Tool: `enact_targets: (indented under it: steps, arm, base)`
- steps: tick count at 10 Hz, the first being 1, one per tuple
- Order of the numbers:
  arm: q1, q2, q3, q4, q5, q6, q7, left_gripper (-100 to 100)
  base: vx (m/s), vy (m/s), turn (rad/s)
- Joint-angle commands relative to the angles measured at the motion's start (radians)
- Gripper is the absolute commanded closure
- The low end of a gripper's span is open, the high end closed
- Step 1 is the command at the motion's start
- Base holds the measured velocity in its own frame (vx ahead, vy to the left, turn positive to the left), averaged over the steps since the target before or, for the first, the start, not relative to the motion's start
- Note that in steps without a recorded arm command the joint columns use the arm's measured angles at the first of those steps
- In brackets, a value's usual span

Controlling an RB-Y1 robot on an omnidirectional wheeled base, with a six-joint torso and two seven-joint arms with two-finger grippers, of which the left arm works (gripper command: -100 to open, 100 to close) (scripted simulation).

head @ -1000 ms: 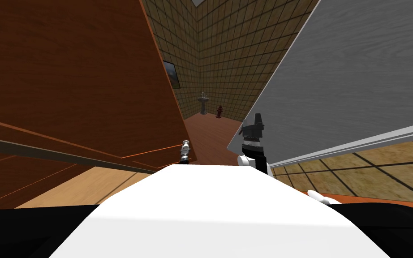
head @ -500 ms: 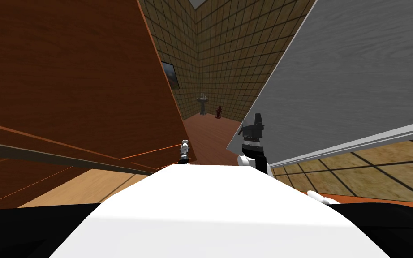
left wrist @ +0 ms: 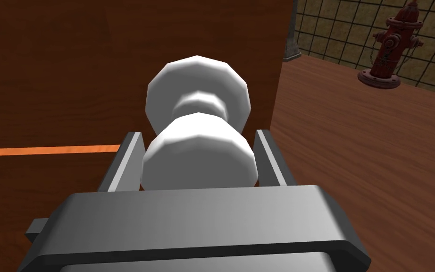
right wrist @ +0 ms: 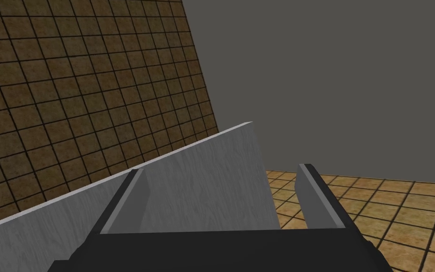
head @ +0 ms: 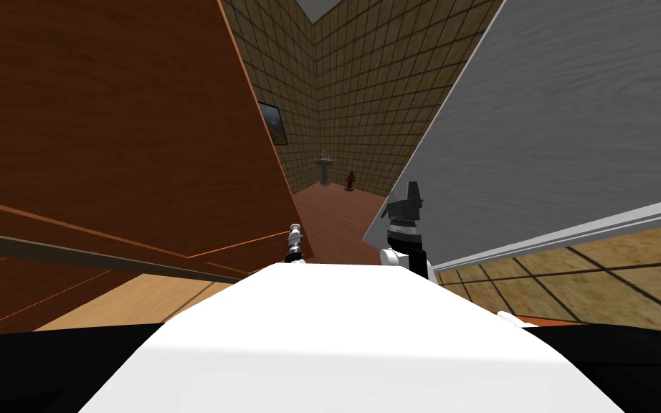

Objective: Push the door open

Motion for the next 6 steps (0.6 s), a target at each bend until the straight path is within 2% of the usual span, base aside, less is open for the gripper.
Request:
enact_targets:
  steps: [1, 6]
  arm:
    - [-0.003, 0.002, 0.02, -0.004, 0.01, -0.004, -0.005, 100]
    - [-0.011, -0.001, 0.088, 0.009, 0.048, -0.014, -0.025, 100]
  base:
    - [0.219, -0.044, 0.071]
    - [0.225, -0.02, 0.069]
